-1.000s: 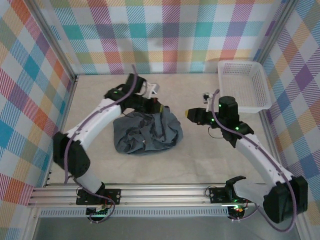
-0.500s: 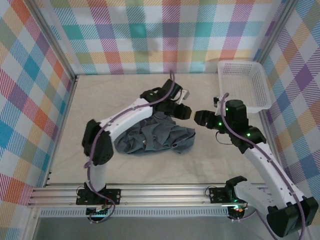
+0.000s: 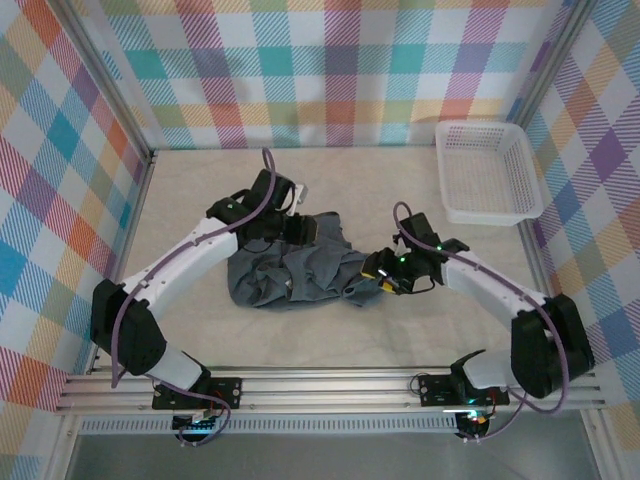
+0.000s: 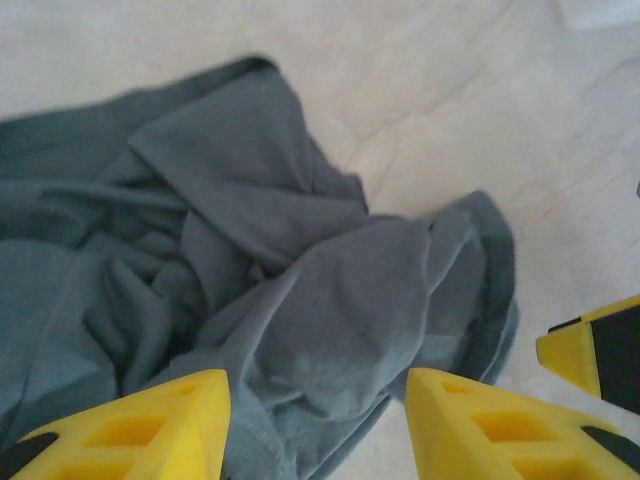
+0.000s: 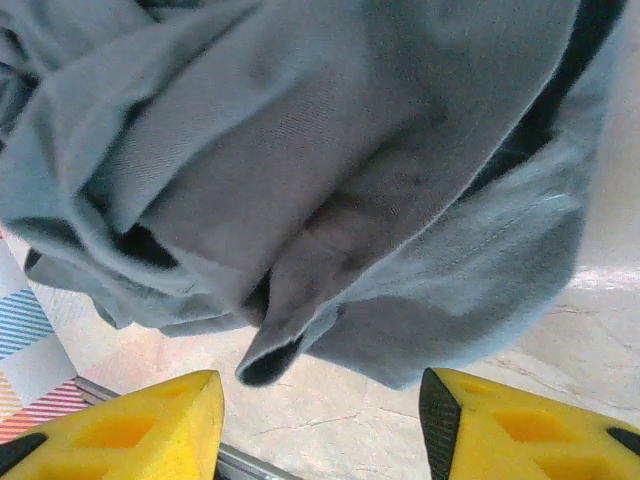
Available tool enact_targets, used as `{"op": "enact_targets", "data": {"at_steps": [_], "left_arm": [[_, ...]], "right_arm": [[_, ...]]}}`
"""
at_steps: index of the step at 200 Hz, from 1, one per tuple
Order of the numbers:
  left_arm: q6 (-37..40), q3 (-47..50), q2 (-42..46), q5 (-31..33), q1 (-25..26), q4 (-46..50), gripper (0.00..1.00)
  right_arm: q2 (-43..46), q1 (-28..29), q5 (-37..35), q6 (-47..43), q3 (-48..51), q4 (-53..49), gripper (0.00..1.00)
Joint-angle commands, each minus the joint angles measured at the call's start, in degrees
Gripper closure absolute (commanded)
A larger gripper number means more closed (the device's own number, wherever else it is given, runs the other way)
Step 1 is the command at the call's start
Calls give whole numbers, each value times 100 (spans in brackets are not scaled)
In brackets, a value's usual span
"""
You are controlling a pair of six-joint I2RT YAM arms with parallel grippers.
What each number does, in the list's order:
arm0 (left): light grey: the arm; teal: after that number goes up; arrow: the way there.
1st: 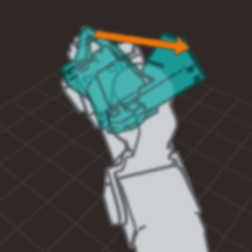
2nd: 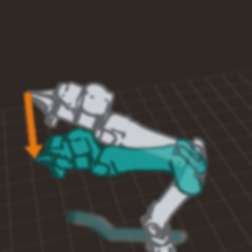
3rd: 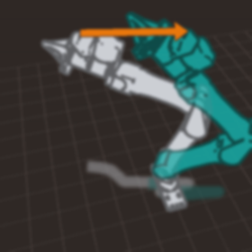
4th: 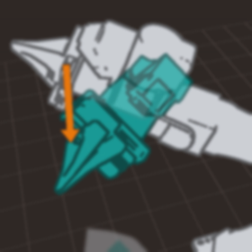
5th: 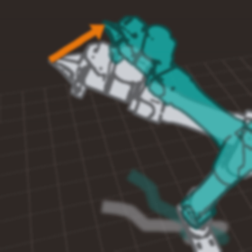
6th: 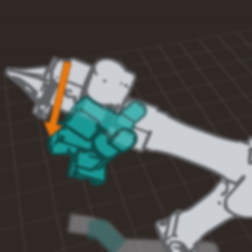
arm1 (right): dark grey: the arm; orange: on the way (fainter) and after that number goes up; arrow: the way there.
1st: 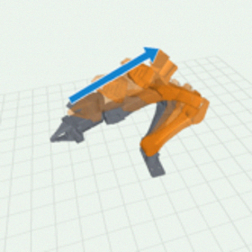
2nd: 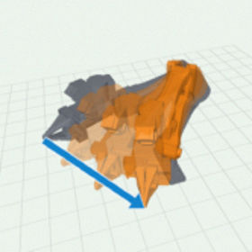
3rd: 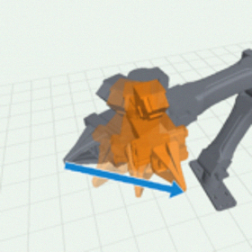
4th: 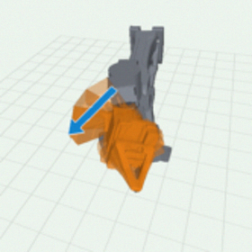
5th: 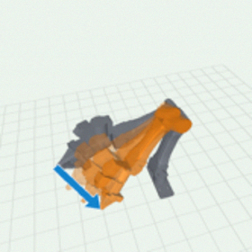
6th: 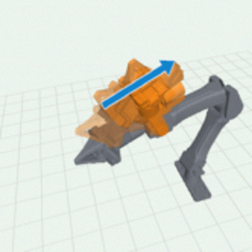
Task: Fold the inside-out t-shirt
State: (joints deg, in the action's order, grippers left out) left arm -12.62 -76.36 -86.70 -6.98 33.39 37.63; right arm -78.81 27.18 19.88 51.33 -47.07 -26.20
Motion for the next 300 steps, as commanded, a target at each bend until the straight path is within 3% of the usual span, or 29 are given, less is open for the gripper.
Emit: {"op": "enact_targets", "data": {"at_steps": [1, 28, 53, 64, 94, 112, 140, 166, 184, 193, 203, 220, 231, 267, 300], "left_arm": [[-65, 17, 65, 7, 11, -25, 50], [-46, -11, 46, 29, 11, -27, 50], [-64, 40, 54, 44, 6, -28, 50], [-51, 78, 65, 102, 10, 6, 50], [-264, 452, 294, 398, -65, 317, 50], [-465, 932, 631, 81, -104, 232, 49], [-1293, 1908, 871, -984, 47, -190, 40], [-1798, 2618, 859, -1167, 246, -990, 27], [-1914, 2585, 588, -1217, 247, -1362, 26], [-1895, 2465, 386, -1178, 243, -1429, 29], [-1844, 2342, 194, -1052, 239, -1404, 43], [-1719, 2117, -118, -662, 163, -1179, 76], [-1609, 2064, -229, -505, 48, -1124, 100], [-1238, 1926, -195, -356, -379, -1001, 100], [-1043, 1739, -145, -209, -587, -861, 100]], "right_arm": [[-366, 101, 320, 428, -52, 447, 46], [-538, 120, 215, 357, -239, 602, 59], [-667, 121, 57, 247, -302, 504, 91], [-706, 121, 104, 200, -342, 454, 100], [-71, 121, -299, 30, -404, 228, 100], [394, 122, -739, -69, -455, 9, 100], [765, 133, -579, -299, -515, 385, 100], [700, 156, -648, -633, -497, 453, 100], [663, 171, -439, -733, -154, 631, 100], [766, 173, -505, -704, 54, 669, 100], [947, 171, -755, -718, 231, 591, 96], [1280, 174, -1431, -759, 496, 321, 86], [1451, 165, -1804, -616, 650, 99, 85], [1634, 165, -1547, -1218, 518, -26, 75], [853, 401, -1333, -2802, -462, -753, 64]]}}
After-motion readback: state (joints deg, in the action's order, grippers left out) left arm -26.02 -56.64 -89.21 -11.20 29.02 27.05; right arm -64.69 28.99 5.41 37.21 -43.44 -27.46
